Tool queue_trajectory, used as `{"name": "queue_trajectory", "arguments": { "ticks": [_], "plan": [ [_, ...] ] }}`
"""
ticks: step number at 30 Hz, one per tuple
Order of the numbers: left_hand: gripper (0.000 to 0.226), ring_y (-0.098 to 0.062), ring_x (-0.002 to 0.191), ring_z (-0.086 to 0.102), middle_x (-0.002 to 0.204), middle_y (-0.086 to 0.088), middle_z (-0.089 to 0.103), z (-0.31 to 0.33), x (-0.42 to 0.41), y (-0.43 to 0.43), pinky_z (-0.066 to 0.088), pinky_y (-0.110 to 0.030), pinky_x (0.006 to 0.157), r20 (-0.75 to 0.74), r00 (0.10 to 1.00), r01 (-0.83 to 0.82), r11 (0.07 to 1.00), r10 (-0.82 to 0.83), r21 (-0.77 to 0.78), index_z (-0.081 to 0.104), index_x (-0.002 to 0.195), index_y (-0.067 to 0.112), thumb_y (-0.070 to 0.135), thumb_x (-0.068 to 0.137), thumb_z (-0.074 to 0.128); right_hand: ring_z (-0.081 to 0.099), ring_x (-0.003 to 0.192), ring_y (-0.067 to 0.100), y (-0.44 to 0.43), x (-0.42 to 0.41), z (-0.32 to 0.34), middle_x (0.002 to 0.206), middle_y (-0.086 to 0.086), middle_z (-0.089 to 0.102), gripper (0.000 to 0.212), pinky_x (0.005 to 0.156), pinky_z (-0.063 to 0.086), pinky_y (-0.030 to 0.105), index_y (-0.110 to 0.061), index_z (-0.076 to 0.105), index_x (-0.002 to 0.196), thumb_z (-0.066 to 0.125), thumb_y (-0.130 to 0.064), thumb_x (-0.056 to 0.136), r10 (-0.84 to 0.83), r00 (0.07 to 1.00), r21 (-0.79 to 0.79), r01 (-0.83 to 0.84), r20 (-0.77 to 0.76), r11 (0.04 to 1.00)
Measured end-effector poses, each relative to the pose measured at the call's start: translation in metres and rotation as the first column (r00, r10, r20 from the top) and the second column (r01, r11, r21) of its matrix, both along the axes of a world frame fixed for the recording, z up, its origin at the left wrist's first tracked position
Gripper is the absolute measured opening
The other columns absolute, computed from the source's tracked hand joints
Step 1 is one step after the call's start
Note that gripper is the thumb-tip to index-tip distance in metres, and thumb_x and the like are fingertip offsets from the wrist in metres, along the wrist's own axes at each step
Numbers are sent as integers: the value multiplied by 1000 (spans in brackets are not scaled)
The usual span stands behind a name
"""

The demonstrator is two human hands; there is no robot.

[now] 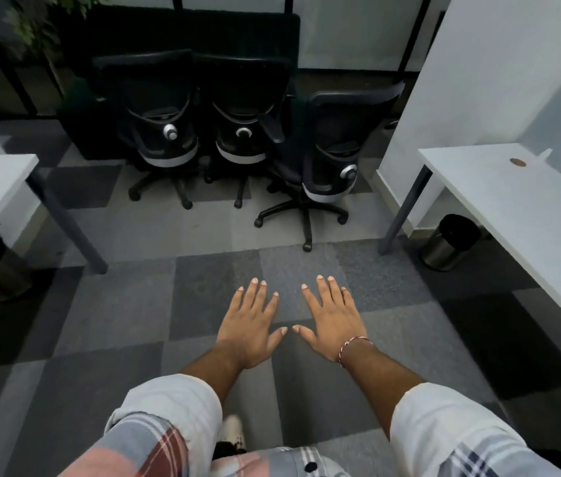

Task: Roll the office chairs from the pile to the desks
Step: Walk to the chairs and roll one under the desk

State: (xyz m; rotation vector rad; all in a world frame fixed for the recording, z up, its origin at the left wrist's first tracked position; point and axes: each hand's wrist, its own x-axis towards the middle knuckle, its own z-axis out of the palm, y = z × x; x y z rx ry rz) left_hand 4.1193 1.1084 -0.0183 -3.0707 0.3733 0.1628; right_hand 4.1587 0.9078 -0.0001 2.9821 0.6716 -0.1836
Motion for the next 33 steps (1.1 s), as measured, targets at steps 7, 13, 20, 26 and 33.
{"name": "queue_trajectory", "arguments": {
  "ticks": [7,13,20,26,33],
  "plan": [
    [88,-35,153,-11,167,-19,-2,28,118,36,-4,-52,124,-28,988,154,982,-152,105,5,161,15,63,88,-7,-5,151,36,35,86,21,165,17,-1,83,122,7,52,-22,0,158,33,-66,96,-98,994,47,95,52,994],
    [94,-34,154,-11,167,-18,-2,22,210,30,-3,-51,124,-26,976,219,973,-218,75,4,161,15,64,82,-14,-6,151,36,33,167,20,165,16,-2,83,121,5,51,-22,-2,158,32,-65,96,-150,986,42,148,66,988],
    [87,-34,153,-12,167,-18,-4,16,337,2,-3,-51,124,28,970,240,969,-242,60,4,161,15,64,89,-5,-7,151,36,4,292,18,164,17,-4,82,122,5,51,-21,-3,158,30,-65,97,-182,980,33,180,78,983],
    [80,-33,154,-9,167,-18,-1,32,437,-32,-6,-49,123,91,977,196,981,-195,-2,8,161,15,62,96,10,-4,151,36,-18,401,35,165,17,1,82,121,5,51,-20,3,158,36,-62,96,-158,980,48,153,118,987],
    [78,-33,155,2,166,-18,14,44,531,-50,4,-50,124,170,969,196,978,-181,-76,21,159,14,62,97,16,-3,151,36,-29,494,46,165,17,1,83,121,7,51,-22,4,158,39,-62,95,-177,975,61,170,137,984]
  ]
}}
